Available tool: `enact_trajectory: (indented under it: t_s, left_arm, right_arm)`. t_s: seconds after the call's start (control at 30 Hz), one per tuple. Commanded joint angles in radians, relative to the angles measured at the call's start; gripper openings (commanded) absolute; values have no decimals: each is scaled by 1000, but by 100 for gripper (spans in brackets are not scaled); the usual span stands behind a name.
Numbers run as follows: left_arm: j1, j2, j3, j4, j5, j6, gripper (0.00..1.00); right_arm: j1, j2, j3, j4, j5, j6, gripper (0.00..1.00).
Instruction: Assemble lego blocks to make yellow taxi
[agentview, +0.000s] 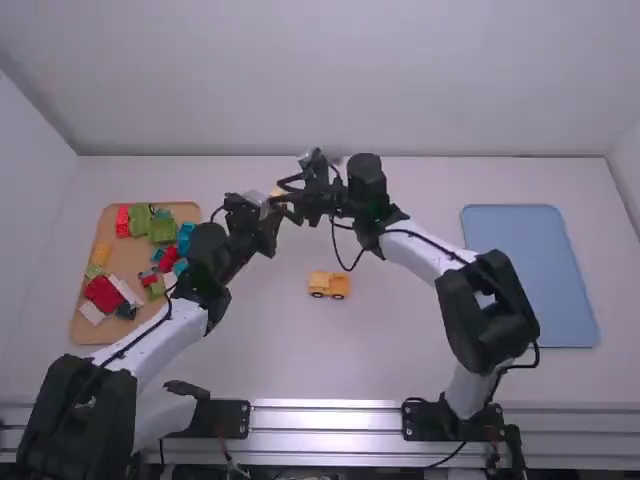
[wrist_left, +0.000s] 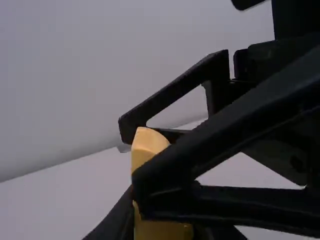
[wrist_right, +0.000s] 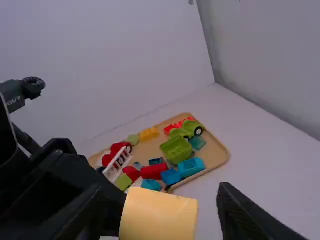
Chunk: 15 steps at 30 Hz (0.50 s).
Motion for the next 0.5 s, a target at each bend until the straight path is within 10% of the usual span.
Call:
enact_trajectory:
  t_s: [0.0,0.3,0.37,0.47]
  left_arm:
    - [-5,0,-1,10,-21,2,5]
    - [0,0,-1,26,-35,3,16]
    - [-1,0,-1,29,-36,3,28]
    - [0,0,-1,33,-35,2,87]
  right_arm:
    - [6,8,-3,-3,-13,3,51]
    - [19,8,-3,-3,-35,2,36]
    - [26,8,-3,-2,-35,2,33]
    - [27,8,-3,7,-25,2,29]
